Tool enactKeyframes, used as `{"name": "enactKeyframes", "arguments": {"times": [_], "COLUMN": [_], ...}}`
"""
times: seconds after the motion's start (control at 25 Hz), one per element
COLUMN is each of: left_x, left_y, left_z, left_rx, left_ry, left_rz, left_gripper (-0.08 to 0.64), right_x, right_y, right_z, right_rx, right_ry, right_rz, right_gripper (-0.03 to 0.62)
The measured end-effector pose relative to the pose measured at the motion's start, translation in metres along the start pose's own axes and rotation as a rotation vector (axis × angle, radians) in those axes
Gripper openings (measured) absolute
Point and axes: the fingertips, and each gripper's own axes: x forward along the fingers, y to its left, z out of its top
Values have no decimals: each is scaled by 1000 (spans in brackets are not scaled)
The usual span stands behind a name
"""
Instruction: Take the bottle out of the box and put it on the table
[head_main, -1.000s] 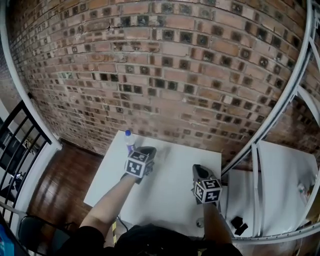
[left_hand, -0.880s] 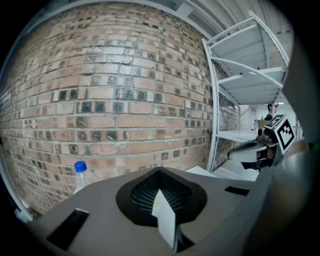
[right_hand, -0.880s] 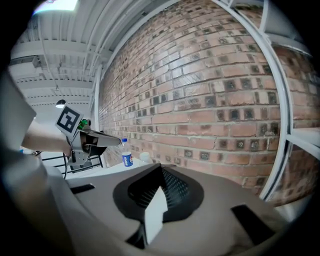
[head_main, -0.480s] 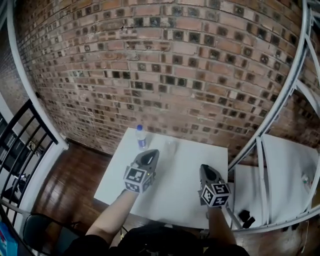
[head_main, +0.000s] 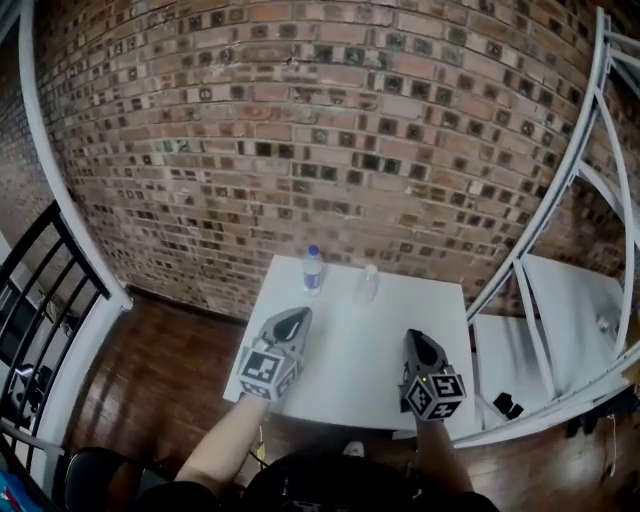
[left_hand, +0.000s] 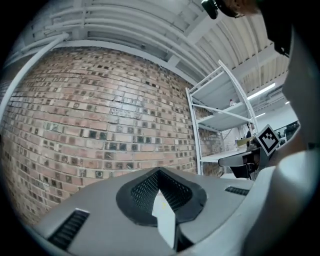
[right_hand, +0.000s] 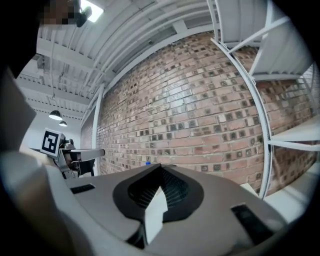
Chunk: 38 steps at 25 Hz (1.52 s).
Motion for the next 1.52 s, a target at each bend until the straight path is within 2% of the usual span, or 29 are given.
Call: {"name": "enactKeyframes", "arguments": {"times": [0.16,0.28,0.52,0.8,1.0,1.52], "left_x": [-54,-86,-136,-128,-123,-120], "left_y": [8,15,11,5,0,2], "left_z": [-1,-6,-7,-8,-6,-4], "left_rx": [2,-25,-67,-83,-77,-60], "left_ry": [12,12,14,16,20,12], "left_rz": [-38,-35,-6,21,39,73], "left_gripper": [0,0,1,0,1,2], "right_x": [-33,-54,-106,-118,-117,-95], "right_y": [38,61,64,41,25,22], "right_z": [-11,-19,-35,-36,-30,-24], "right_rx": [13,9,52,77,102,63], "right_ry": [-3,-1,7,-7,-18,-16], "right_rz": [-34,-38,-57,-81,-67,-10], "right_gripper": [2,2,0,0,0,0]}}
